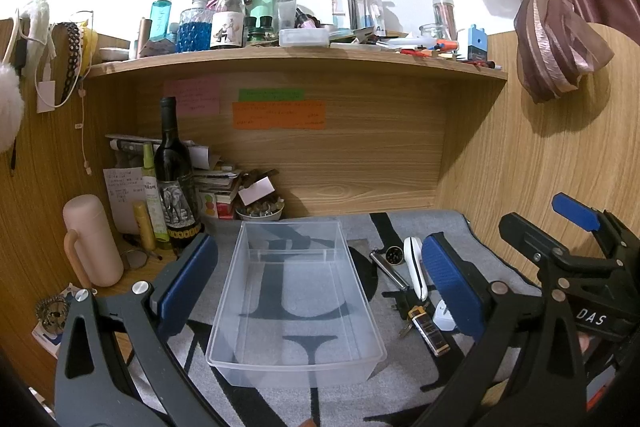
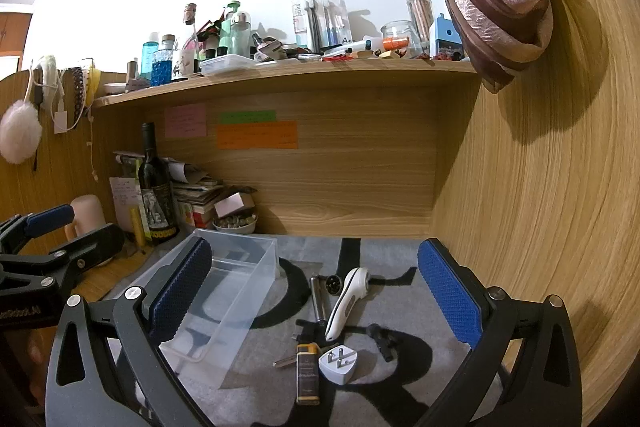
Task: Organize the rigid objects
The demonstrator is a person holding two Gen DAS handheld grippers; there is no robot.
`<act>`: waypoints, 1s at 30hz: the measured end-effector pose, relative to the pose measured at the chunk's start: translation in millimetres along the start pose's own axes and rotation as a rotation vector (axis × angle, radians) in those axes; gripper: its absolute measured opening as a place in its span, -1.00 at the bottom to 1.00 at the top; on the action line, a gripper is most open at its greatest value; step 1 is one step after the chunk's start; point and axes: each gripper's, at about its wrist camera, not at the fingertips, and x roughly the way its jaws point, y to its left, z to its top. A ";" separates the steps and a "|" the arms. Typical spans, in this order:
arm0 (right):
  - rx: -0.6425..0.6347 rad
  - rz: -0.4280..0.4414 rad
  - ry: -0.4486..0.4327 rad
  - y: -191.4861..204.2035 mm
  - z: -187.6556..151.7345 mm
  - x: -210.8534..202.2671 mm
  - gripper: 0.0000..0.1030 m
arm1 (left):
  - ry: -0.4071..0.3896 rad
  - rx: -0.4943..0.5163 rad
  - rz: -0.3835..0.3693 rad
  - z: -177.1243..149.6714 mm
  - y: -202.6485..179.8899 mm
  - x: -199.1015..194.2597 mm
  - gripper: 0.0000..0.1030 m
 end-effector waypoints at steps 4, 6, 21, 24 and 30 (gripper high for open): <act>-0.001 0.000 0.000 0.2 0.1 0.2 1.00 | 0.001 0.001 -0.001 0.1 0.3 0.0 1.00; -0.001 0.000 0.000 0.3 0.3 0.2 1.00 | -0.001 0.000 -0.001 0.0 0.1 0.0 1.00; -0.003 -0.001 0.001 1.4 0.6 0.0 1.00 | 0.000 -0.001 -0.006 1.6 -2.3 -1.2 1.00; -0.002 0.000 0.002 1.8 0.4 -0.1 1.00 | 0.001 -0.002 -0.008 1.5 -2.3 -1.1 1.00; -0.003 0.006 0.006 3.8 0.3 0.8 1.00 | 0.012 -0.006 -0.020 2.2 -3.2 3.1 1.00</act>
